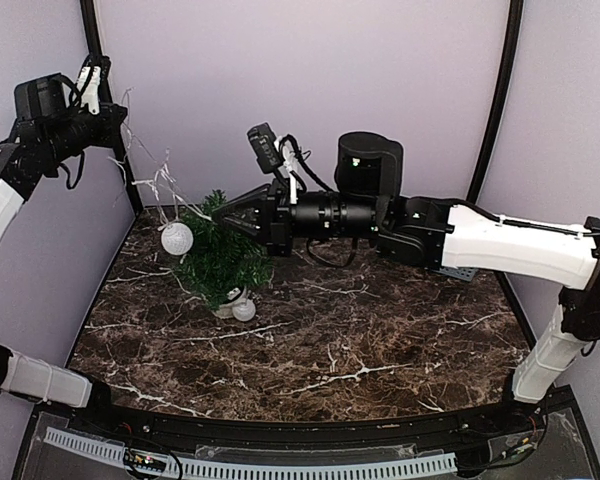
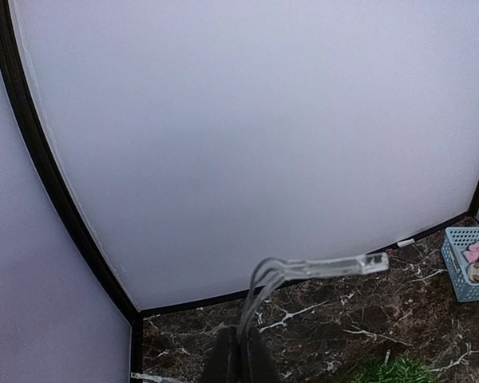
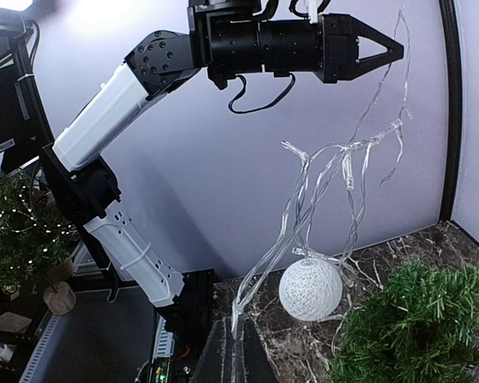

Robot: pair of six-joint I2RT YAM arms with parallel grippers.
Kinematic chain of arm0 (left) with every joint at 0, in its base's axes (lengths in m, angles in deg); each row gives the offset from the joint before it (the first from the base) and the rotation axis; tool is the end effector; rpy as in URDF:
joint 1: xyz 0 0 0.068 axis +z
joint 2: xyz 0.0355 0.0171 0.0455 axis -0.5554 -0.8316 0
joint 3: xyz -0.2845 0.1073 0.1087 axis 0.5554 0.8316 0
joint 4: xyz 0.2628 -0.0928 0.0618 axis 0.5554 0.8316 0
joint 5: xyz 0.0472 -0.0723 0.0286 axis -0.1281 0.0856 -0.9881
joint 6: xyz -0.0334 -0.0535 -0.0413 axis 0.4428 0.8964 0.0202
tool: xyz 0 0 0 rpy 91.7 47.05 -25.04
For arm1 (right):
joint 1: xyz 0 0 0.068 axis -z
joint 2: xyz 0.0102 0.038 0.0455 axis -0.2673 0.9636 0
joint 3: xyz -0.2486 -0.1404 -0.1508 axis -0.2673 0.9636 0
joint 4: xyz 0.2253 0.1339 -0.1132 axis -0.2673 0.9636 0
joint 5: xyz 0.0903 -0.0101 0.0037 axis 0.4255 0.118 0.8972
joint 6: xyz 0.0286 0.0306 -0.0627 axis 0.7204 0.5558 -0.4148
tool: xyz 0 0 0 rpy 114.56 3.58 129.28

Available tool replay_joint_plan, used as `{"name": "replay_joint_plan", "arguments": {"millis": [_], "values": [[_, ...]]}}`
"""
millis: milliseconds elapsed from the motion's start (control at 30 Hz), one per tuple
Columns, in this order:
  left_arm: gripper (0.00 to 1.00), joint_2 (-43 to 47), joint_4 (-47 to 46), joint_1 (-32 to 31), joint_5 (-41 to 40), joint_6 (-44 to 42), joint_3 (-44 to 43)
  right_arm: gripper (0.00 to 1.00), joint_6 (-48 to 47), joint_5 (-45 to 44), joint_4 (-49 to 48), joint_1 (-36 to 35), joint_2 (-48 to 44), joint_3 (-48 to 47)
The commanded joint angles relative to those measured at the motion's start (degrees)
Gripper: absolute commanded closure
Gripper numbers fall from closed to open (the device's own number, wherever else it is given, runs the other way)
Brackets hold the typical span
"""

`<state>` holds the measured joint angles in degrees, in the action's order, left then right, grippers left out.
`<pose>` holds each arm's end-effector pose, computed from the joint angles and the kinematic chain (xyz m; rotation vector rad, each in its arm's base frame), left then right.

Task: Decorate the small christmas tree

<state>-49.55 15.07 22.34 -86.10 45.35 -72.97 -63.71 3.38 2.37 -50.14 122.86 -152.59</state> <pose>0.2668 -0.0497 0.5722 0.1948 1.5677 -0.0184 0.1632 0.4220 0.4579 -1.0746 1.3565 1.3642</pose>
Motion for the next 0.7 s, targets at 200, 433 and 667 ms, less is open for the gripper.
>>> {"name": "replay_joint_plan", "arguments": {"millis": [200, 433, 667], "values": [[1.00, 5.3, -5.5, 1.8, 19.2, -5.3, 3.1, 0.37, -0.8, 2.6, 0.9, -1.6, -1.4, -1.3], [1.00, 6.9, -4.4, 1.8, 35.2, -2.8, 1.3, 0.14, -3.6, -9.4, 6.0, -1.2, 0.3, -7.3], [1.00, 5.3, -4.3, 1.8, 49.1, 1.9, -1.7, 0.06, -2.8, -12.8, 8.9, 1.2, 6.6, -17.3]]}}
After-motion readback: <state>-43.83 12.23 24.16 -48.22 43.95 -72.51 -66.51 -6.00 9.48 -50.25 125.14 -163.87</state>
